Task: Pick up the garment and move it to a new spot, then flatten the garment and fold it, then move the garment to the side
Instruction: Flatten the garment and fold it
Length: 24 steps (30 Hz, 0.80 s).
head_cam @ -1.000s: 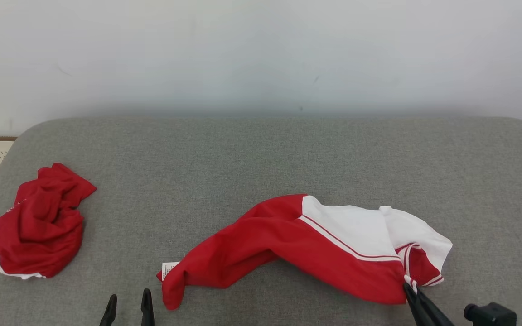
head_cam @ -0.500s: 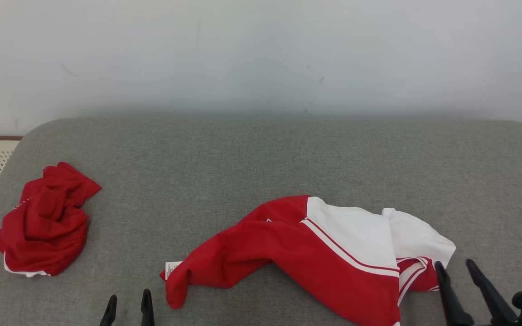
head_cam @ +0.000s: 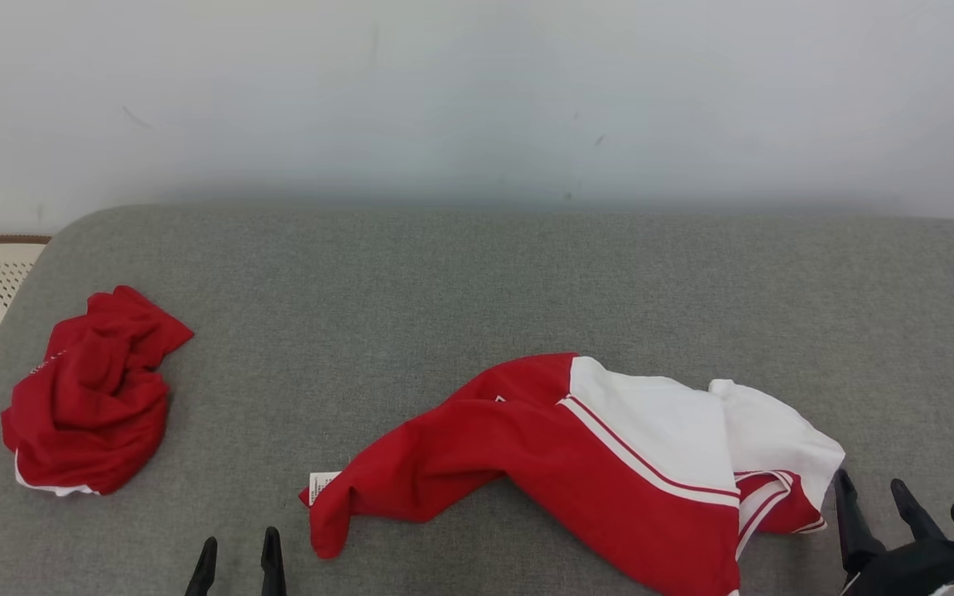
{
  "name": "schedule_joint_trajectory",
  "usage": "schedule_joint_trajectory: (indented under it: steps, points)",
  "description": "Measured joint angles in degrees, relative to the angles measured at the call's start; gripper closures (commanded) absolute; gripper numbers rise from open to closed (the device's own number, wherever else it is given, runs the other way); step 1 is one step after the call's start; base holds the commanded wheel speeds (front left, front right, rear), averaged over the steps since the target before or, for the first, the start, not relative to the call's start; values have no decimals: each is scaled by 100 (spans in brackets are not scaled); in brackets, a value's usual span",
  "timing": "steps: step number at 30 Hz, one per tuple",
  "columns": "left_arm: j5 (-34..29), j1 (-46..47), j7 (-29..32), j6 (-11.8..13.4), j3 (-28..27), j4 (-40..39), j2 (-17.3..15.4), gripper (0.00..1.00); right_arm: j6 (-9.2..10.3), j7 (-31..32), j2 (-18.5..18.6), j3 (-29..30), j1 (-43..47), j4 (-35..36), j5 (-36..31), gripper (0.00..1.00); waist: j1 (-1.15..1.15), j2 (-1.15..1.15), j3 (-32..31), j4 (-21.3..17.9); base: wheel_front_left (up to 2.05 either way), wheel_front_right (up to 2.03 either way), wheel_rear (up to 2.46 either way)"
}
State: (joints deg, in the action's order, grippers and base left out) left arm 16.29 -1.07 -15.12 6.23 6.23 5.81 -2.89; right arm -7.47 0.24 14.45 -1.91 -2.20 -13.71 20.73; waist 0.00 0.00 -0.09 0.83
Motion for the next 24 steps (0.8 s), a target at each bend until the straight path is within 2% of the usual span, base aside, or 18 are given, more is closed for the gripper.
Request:
schedule_joint_trajectory:
  steps: [6,14,17,18,19,20,21,24]
  points:
    - [-1,30,0,-14,34,36,0,0,0,98,5,86,-772,-1113,-188,0,0,0,66,34,0,0,0]
    - [-15,132,0,-45,118,78,0,0,-1,76,119,4,-1722,-2689,-377,0,0,0,182,188,0,0,0]
    - [-21,133,0,-54,108,85,0,0,0,44,147,-112,-1960,-3086,-421,0,0,0,207,220,0,0,0]
    - [-23,135,0,-58,104,86,0,0,0,57,149,-166,-2037,-3215,-419,15,0,0,215,227,0,0,0]
    - [-26,138,0,-58,103,89,0,0,0,68,146,-207,-2107,-3330,-405,61,0,0,223,231,0,0,0]
    - [-27,140,0,-58,102,92,0,0,0,44,144,-235,-2185,-3437,-391,85,0,0,231,235,0,0,0]
    - [-29,146,0,-59,107,97,1,0,-1,27,158,-275,-2265,-3549,-375,100,0,0,238,242,0,0,0]
    - [-35,192,0,-60,133,114,0,0,-1,-65,229,-426,-2514,-3794,-363,100,0,0,259,271,0,0,0]
